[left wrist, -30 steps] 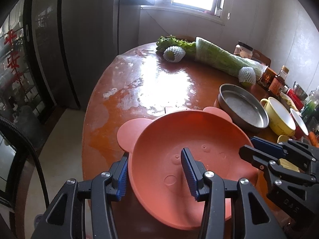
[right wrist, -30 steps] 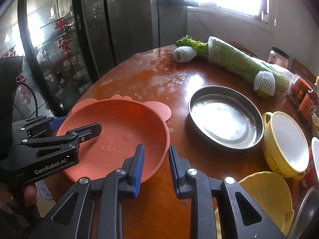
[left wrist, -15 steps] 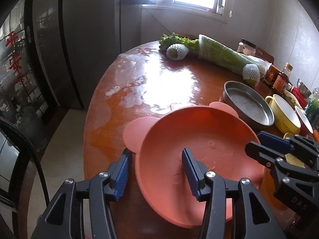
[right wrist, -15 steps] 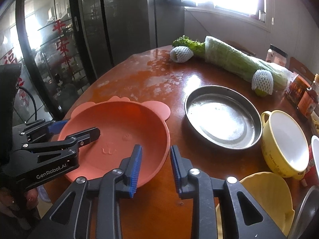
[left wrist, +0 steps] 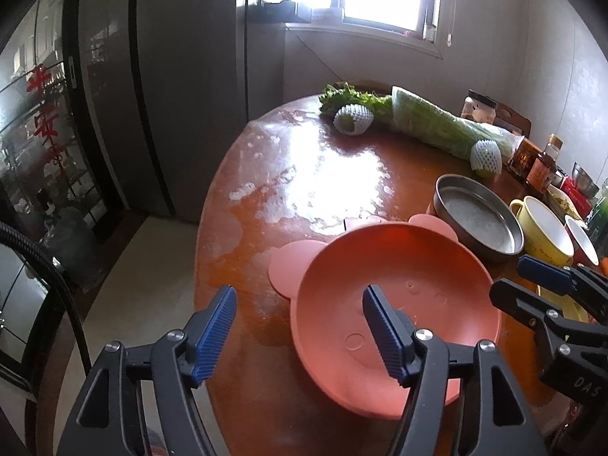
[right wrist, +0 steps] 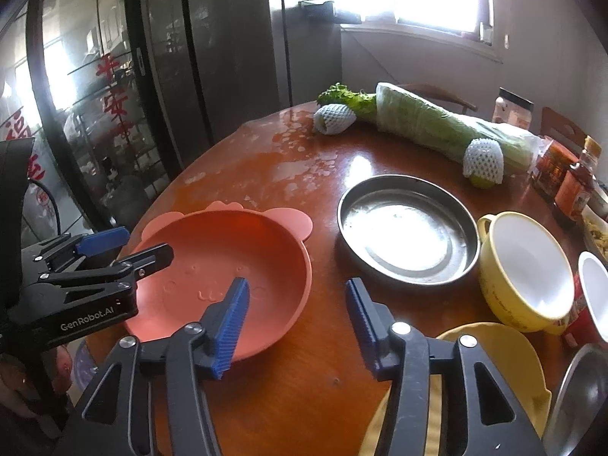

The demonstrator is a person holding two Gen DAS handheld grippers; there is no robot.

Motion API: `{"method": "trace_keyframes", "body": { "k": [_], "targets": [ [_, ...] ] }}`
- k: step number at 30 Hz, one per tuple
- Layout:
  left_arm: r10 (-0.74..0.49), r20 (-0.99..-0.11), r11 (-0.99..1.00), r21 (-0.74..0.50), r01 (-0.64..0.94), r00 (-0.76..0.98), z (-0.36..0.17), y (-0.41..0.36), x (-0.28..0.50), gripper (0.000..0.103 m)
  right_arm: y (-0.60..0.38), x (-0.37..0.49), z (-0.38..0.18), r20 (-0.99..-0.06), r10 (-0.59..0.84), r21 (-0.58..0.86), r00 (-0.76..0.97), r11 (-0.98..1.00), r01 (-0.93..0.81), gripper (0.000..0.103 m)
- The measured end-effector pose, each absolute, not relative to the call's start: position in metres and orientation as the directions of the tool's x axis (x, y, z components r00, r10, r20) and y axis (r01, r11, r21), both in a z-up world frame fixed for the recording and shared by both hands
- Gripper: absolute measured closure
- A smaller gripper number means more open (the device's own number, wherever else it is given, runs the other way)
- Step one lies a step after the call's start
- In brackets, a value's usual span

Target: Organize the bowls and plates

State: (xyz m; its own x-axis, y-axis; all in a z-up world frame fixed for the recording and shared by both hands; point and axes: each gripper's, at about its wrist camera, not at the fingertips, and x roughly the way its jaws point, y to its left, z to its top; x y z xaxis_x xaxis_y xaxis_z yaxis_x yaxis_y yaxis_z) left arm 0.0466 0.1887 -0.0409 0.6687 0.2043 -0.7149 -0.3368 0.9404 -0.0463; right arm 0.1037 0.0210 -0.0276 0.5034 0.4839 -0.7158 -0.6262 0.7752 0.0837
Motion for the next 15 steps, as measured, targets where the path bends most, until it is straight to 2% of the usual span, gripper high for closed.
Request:
{"method": "trace_keyframes", "body": {
  "k": [15],
  "targets": [
    [0.175,-0.653,0.962,-0.047,-0.27,0.736,-0.001,0.156,0.027,0.034,-0.011,0.074,0.01,-0.647,0.503,0.081,0.573,0.793,-0.604,0.042]
  ]
}}
